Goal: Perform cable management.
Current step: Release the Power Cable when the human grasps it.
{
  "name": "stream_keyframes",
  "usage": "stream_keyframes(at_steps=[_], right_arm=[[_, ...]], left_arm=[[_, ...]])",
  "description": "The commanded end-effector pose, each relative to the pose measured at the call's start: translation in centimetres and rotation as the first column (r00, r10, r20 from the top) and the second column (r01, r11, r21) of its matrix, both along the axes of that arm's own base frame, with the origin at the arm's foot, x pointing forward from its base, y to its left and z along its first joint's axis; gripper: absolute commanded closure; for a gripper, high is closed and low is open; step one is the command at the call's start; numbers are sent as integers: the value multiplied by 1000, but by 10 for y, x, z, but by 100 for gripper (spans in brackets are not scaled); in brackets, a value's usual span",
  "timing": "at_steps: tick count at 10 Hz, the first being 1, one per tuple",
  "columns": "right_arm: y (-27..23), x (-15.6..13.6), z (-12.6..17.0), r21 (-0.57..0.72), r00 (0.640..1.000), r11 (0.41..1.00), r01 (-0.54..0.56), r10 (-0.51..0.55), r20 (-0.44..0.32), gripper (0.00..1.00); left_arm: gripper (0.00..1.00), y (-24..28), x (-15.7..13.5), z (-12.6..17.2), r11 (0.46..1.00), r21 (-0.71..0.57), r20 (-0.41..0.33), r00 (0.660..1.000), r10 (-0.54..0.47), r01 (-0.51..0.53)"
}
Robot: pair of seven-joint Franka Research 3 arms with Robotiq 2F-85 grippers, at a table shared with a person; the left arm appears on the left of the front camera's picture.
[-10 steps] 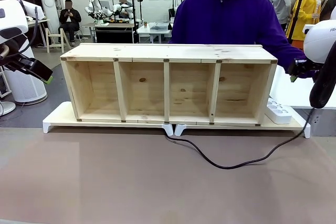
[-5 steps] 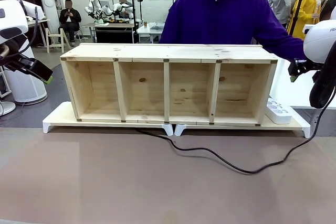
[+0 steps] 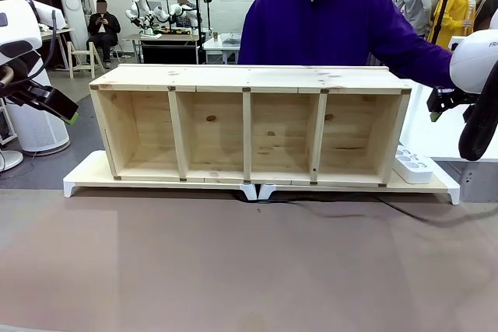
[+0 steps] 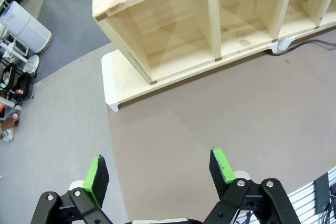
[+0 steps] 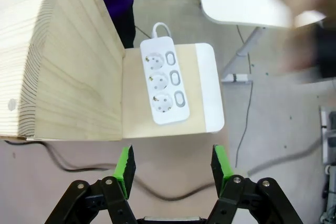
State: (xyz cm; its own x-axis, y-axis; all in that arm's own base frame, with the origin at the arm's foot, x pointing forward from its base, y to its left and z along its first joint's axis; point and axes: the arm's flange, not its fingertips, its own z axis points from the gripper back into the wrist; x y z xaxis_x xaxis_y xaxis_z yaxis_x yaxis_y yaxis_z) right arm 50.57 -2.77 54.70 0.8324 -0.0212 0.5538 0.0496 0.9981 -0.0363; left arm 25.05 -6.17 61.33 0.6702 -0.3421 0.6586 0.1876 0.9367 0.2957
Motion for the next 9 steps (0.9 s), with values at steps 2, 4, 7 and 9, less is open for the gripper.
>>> stream_keyframes(at_steps=[2,4,7,9], right_arm=[[0,0,0,0,1000,1000,0,0,0,25],[0,0,0,0,1000,1000,0,0,0,25],[0,0,0,0,1000,1000,0,0,0,25],[0,0,0,0,1000,1000,0,0,0,25]], left_arm=[[0,1,0,0,1000,6,2,1000,11,-11],[0,1,0,0,1000,6,2,1000,11,-11],[0,1,0,0,1000,6,2,1000,11,-11],[0,1,0,0,1000,6,2,1000,11,-11]])
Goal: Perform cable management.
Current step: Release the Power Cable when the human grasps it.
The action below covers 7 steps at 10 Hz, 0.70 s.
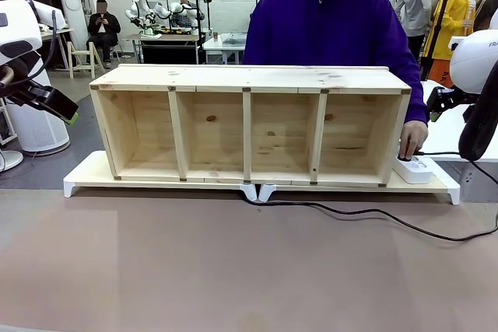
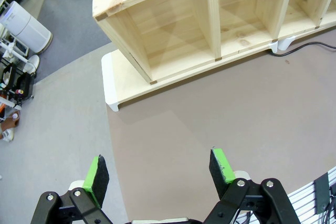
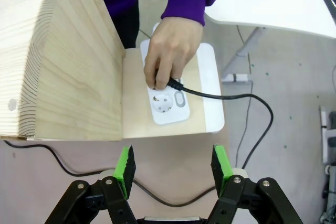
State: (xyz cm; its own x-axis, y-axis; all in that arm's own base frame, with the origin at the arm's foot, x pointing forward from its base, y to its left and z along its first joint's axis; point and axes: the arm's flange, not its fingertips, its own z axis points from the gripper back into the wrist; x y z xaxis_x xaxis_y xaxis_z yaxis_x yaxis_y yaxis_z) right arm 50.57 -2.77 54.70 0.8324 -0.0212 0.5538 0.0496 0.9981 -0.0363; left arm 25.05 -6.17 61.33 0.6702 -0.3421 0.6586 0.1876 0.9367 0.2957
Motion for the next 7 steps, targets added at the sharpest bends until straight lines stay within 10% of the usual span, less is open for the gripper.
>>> stream_keyframes(at_steps=[1,7], right_arm=[[0,0,0,0,1000,1000,0,0,0,25],[0,0,0,0,1000,1000,0,0,0,25]], left_arm=[[0,1,0,0,1000,6,2,1000,11,-11],[0,1,0,0,1000,6,2,1000,11,-11]])
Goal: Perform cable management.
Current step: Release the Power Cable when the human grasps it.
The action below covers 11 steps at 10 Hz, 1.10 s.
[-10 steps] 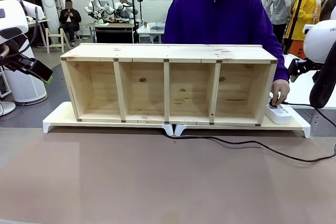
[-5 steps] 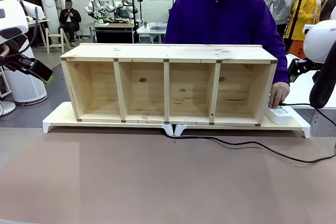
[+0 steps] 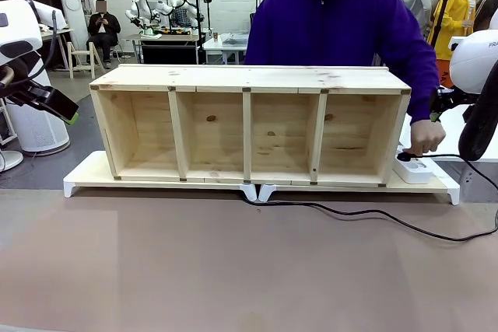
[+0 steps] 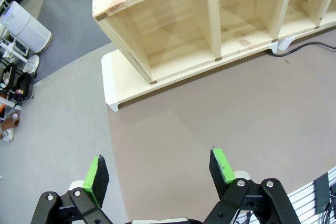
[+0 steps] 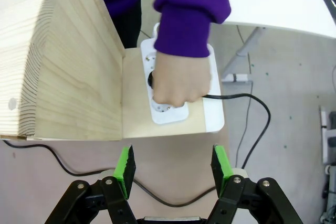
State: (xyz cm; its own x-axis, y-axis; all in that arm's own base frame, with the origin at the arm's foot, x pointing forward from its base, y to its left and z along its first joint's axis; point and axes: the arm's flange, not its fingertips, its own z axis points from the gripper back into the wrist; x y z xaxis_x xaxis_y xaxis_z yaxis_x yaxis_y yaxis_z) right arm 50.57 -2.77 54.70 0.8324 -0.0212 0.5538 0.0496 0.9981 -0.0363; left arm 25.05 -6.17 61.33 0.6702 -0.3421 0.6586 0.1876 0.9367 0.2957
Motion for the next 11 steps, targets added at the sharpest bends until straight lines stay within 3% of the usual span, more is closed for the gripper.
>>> stream_keyframes(at_steps=[1,11], right_arm=[[0,0,0,0,1000,1000,0,0,0,25],[0,0,0,0,1000,1000,0,0,0,25]], left_arm=[[0,1,0,0,1000,6,2,1000,11,-11],[0,1,0,0,1000,6,2,1000,11,-11]])
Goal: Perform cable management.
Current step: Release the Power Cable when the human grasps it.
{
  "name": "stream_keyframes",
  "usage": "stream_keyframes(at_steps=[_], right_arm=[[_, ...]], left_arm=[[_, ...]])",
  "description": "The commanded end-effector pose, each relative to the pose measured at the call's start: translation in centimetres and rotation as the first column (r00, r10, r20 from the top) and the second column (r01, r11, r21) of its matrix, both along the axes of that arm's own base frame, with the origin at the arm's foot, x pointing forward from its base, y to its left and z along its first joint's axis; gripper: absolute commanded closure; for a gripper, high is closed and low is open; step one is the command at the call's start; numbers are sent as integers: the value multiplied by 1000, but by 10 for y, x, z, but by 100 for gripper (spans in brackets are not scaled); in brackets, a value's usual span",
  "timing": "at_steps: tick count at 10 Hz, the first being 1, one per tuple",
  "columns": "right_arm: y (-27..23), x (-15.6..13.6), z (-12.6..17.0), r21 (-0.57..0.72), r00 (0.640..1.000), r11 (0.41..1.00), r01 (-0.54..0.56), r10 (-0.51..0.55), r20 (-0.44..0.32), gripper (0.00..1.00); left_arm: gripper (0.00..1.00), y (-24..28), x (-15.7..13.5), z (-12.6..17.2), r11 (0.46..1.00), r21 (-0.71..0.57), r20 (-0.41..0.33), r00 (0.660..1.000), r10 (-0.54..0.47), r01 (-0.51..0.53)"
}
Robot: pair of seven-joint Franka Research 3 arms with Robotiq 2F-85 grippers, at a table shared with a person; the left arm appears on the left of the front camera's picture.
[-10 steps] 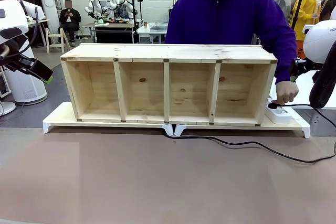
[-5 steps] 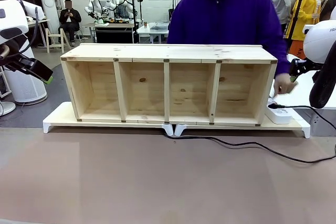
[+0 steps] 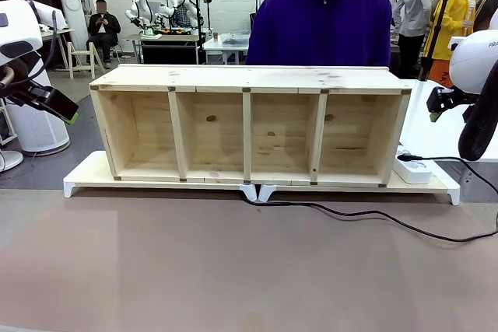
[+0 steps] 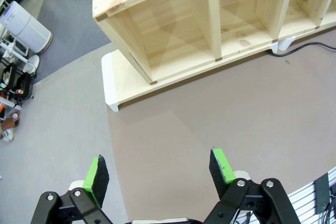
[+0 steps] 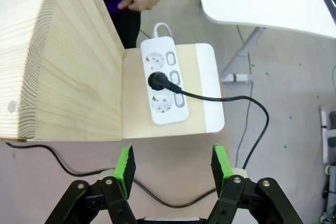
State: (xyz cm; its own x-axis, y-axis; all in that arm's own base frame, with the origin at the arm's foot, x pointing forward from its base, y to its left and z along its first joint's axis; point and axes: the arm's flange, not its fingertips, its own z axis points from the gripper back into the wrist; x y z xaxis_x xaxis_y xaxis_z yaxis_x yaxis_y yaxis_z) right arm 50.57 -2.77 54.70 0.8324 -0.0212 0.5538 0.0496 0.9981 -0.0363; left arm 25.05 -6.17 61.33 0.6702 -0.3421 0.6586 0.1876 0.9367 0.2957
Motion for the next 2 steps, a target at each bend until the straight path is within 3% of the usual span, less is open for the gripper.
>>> stream_keyframes(at_steps=[1,2], right_arm=[[0,0,0,0,1000,1000,0,0,0,25],[0,0,0,0,1000,1000,0,0,0,25]], left_arm=[[0,1,0,0,1000,6,2,1000,11,-11],[0,1,0,0,1000,6,2,1000,11,-11]])
